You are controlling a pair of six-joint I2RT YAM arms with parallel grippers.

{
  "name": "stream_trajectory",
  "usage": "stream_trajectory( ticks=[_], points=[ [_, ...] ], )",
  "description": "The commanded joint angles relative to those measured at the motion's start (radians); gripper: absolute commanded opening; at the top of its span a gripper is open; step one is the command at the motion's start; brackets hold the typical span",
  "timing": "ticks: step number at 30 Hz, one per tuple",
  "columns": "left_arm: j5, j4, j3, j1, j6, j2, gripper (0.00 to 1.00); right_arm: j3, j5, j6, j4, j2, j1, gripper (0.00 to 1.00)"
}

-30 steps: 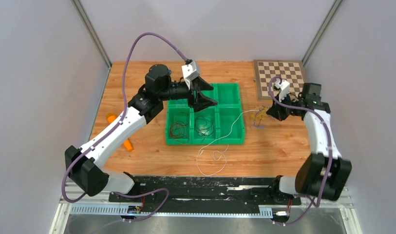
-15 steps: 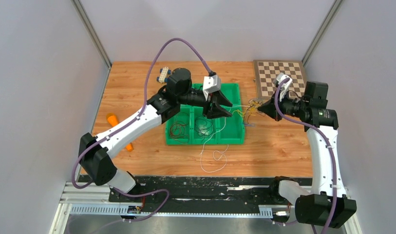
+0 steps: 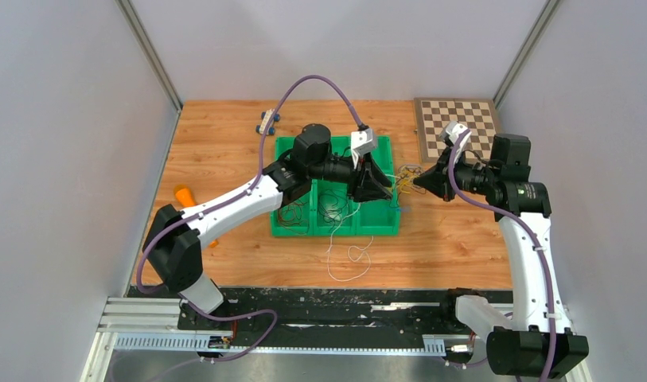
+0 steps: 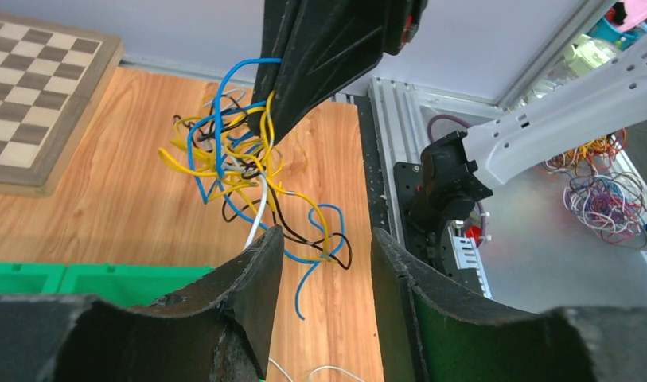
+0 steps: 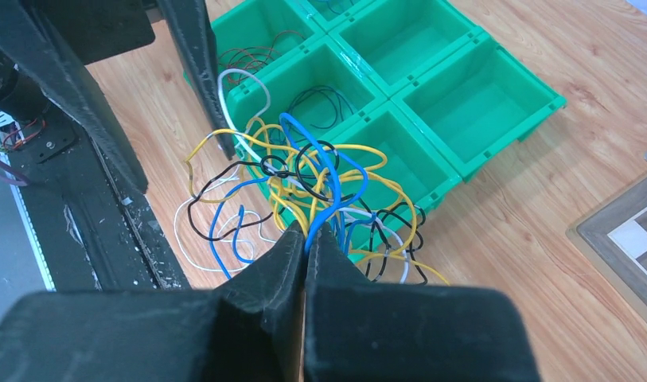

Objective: Untangle the cables

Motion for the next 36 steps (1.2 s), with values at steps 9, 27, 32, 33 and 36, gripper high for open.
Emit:
stream_trajectory(
  ticks=[9, 27, 32, 33, 36],
  points=[
    [0.028, 0.144, 0.041, -0.007, -0.119, 0.022, 0.42, -0.007, 0.033, 0.032, 0.071, -0.012, 0.041, 0.00],
    [0.076, 0.260, 0.134, -0.012, -0.284, 0.034, 0.00, -0.091, 0.219, 0.021, 0.158, 0.036, 0.052, 0.00],
    [0.111, 0.261, 0.225, -0.002, -0.310, -0.039, 0.00, -0.205, 0.359, -0.009, 0.245, 0.129, 0.045, 0.03],
    [0.117, 0.262, 0.233, 0.002, -0.316, -0.047, 0.00, -0.225, 0.375, -0.014, 0.262, 0.145, 0.036, 0.03],
    [0.132, 0.255, 0.279, 0.033, -0.334, -0.076, 0.00, -0.274, 0.388, -0.037, 0.301, 0.191, -0.011, 0.05]
  ],
)
